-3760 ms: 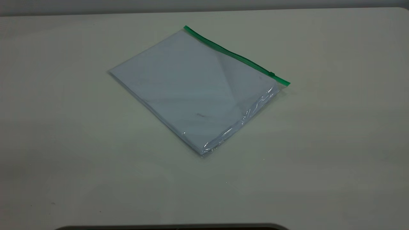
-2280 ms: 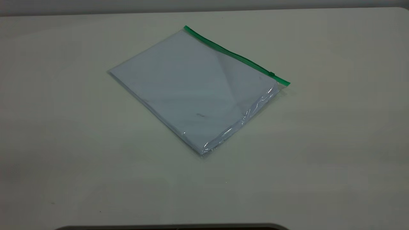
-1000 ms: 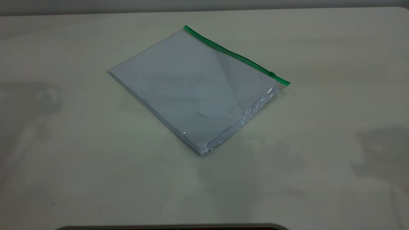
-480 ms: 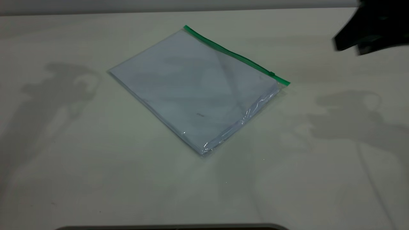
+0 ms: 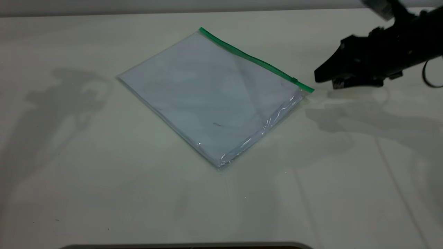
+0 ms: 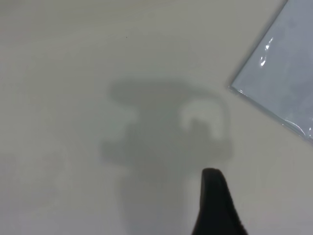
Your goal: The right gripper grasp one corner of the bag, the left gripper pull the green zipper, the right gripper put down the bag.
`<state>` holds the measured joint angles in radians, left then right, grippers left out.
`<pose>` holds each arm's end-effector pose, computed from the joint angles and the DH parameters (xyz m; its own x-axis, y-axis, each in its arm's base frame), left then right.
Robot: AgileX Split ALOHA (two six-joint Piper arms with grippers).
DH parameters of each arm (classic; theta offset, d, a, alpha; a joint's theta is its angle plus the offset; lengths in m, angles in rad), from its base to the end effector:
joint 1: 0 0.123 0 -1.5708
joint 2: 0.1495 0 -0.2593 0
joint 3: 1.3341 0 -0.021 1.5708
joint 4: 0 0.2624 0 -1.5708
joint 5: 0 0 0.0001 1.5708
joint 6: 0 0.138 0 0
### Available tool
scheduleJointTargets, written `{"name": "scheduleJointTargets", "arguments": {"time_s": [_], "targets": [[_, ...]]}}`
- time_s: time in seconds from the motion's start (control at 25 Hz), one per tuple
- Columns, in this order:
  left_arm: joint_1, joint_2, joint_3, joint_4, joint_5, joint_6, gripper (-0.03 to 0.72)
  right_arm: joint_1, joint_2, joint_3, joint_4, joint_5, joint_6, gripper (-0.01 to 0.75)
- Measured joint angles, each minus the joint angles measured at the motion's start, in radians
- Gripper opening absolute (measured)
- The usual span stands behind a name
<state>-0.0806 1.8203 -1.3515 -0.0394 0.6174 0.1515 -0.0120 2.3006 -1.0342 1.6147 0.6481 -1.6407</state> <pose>0.4251 -0.0375 0.1677 -0.8210 0.1858 -0.5399 0.1919 0.9804 0.0454 0.3656 0.0789 -0.0464 -0.9074 -0.0010 -0.4203 -0.2525 0.8007 0.5433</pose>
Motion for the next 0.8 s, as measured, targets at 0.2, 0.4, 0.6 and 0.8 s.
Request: {"name": "scheduleJointTargets", "arguments": {"time_s": [0.2,0.4,0.6,0.8], "targets": [[0.0,0.0,0.0,0.0,0.0,0.0,0.551,0.0,0.074,-0.056,0.01,0.036,-0.005,0.534],[0.0,0.0,0.0,-0.001,0.0,0.0,0.551,0.0,0.11,-0.102,0.014,0.066,-0.005,0.592],[0.0,0.0,0.0,-0.001,0.0,0.0,0.551,0.0,0.12,-0.11,0.022,0.072,-0.005,0.603],[0.0,0.0,0.0,-0.001,0.0,0.0,0.551,0.0,0.173,-0.113,0.065,0.074,-0.031,0.603]]}}
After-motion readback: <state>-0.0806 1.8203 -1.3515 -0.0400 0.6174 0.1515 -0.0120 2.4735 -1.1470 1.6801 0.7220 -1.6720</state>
